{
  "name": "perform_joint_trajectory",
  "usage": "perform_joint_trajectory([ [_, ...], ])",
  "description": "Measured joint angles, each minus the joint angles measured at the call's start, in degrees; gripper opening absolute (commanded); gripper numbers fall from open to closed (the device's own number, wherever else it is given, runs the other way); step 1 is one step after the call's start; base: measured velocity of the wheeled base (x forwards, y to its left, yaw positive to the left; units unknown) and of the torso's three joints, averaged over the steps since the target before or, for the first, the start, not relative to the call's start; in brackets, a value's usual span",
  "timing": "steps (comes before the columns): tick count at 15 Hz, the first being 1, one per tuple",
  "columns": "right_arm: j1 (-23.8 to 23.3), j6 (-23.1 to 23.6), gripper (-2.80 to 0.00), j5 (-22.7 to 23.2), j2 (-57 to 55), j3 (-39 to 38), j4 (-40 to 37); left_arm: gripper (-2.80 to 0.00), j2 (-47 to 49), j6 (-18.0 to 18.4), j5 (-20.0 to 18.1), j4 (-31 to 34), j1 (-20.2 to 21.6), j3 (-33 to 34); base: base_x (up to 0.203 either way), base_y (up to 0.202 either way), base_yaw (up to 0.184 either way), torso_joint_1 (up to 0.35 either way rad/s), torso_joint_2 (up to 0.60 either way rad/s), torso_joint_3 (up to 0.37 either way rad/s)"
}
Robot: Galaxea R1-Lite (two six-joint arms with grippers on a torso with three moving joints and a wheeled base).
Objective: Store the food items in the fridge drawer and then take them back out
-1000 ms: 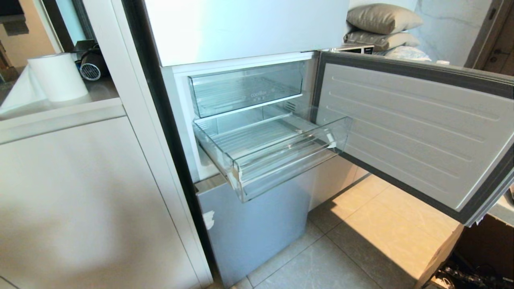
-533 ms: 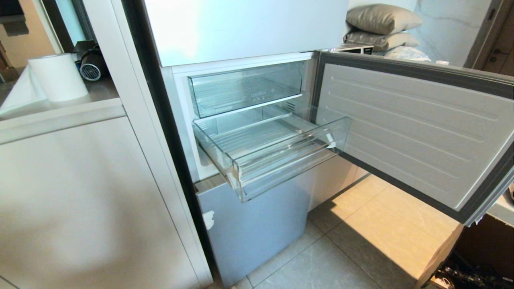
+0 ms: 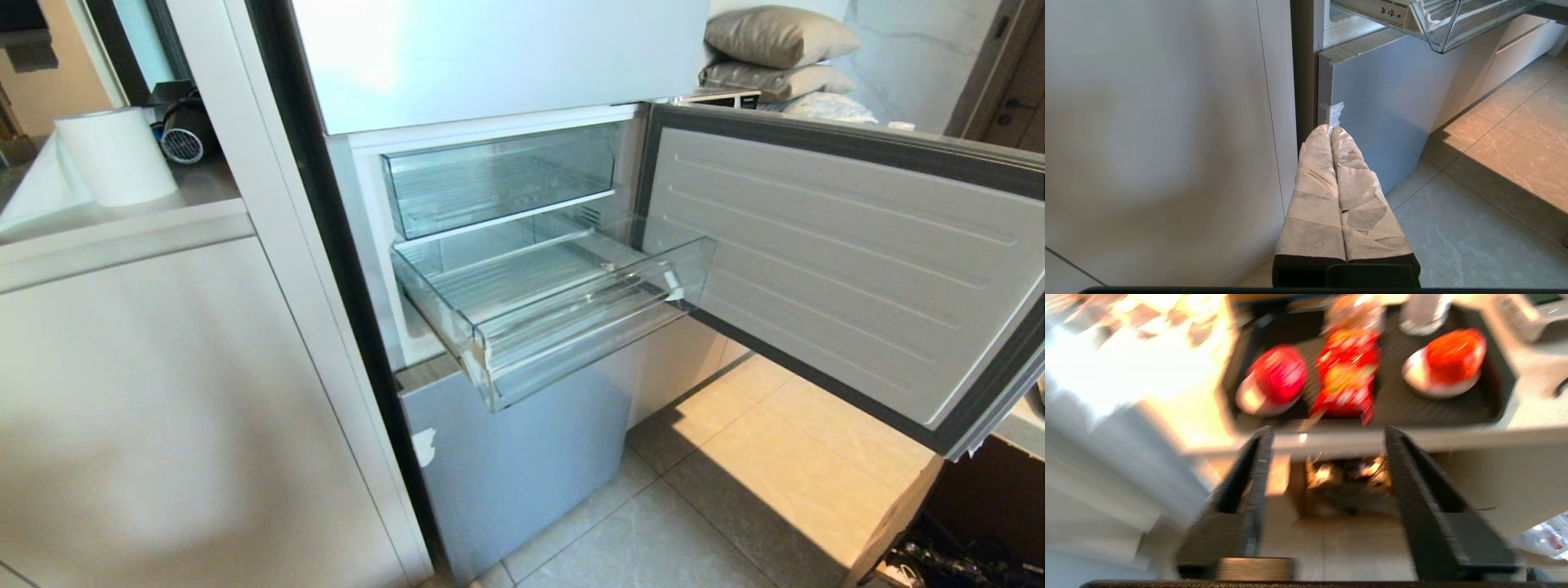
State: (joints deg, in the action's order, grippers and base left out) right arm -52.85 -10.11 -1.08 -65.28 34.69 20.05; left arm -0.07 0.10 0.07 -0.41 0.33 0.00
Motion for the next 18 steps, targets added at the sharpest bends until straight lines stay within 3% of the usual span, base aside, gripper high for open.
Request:
perform_joint_trajectory([
  [5,-5.7,0.4,0.00,0.7,-17.3,5.7,10.1,-2.80,0.0,0.0,0.0,0.0,0.0,0.0,0.000,0.000,0.000,0.000,0.00,0.000],
  [11,-9.2,5.5,0.00,-2.1,-31.0,16.0,11.9,-2.80,0.0,0.0,0.0,0.0,0.0,0.0,0.000,0.000,0.000,0.000,0.00,0.000],
  [18,-16.8,9.5,0.00,-2.9,-46.5,26.0,13.7,-2.80,0.0,0.0,0.0,0.0,0.0,0.0,0.000,0.000,0.000,0.000,0.00,0.000],
])
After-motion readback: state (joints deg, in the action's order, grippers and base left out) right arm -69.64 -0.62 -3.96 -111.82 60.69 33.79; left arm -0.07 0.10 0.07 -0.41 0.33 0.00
